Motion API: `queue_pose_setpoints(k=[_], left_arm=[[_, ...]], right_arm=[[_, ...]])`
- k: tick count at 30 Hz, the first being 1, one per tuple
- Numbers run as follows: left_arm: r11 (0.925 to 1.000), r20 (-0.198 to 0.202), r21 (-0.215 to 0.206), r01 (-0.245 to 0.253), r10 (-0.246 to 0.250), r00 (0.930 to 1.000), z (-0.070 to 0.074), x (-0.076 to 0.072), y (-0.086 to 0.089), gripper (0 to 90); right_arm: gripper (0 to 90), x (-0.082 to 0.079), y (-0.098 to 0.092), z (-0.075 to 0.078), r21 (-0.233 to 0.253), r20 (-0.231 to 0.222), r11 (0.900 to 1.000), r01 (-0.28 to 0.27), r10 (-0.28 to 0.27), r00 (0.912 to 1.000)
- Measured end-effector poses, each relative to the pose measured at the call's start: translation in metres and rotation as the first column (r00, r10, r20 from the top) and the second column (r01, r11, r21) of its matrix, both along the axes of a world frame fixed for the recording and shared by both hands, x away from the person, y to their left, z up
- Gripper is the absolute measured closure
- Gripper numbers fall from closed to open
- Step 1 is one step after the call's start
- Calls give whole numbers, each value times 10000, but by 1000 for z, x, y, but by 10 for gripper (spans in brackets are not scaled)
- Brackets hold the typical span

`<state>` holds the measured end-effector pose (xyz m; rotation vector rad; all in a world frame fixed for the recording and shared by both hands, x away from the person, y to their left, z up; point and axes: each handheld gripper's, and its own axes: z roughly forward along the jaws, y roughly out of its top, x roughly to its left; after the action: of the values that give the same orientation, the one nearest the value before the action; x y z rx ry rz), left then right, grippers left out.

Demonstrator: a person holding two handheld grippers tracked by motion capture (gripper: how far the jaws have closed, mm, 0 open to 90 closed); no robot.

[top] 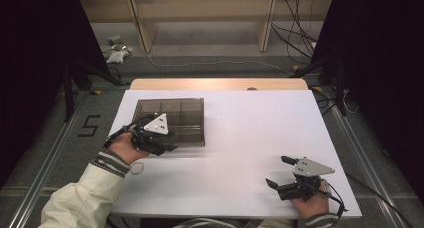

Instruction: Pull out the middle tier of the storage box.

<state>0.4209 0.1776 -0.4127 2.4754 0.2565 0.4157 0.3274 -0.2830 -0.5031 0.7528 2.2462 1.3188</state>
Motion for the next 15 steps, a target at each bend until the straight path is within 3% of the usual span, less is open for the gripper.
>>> queue_pose_setpoints(k=[9, 15], left_arm=[[9980, 137, 632, 8, -17, 9999, -7, 2, -7, 533], [9912, 313, 1323, 105, -148, 9994, -12, 3, -15, 541]], right_arm=[[70, 0, 0, 0, 1, -16, 10000, -10, 10, 10000], [70, 0, 0, 0, -12, 2, 10000, -16, 16, 10000]])
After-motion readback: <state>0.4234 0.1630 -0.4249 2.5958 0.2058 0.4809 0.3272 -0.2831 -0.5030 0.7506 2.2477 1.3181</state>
